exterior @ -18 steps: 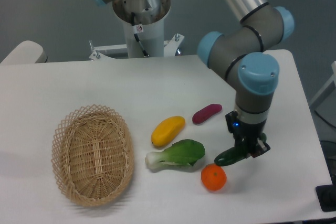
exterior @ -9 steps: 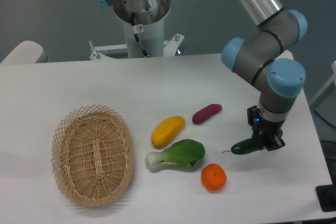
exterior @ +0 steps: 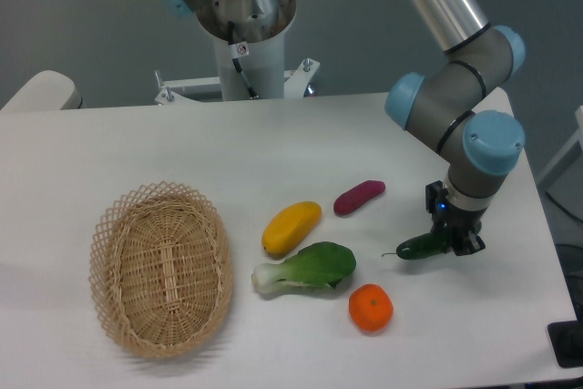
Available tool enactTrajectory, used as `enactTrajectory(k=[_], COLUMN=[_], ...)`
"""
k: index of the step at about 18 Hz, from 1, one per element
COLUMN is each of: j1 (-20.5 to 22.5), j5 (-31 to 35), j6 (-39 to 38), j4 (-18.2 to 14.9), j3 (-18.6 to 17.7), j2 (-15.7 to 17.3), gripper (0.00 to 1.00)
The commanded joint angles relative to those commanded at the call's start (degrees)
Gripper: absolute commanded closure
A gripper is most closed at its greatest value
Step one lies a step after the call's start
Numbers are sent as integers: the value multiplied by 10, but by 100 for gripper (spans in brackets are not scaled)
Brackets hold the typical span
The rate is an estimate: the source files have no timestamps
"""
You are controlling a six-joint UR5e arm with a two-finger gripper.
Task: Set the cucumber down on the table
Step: 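Lower the cucumber onto the table beside the bok choy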
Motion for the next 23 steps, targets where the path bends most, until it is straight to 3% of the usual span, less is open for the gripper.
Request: enactTrajectory(k=[4,23], j1=[-2,-9], j5=[0,4], j6=[-39,-56], j4=[0,0], j3=[-3,-12], j2=[1,4], gripper=[76,74])
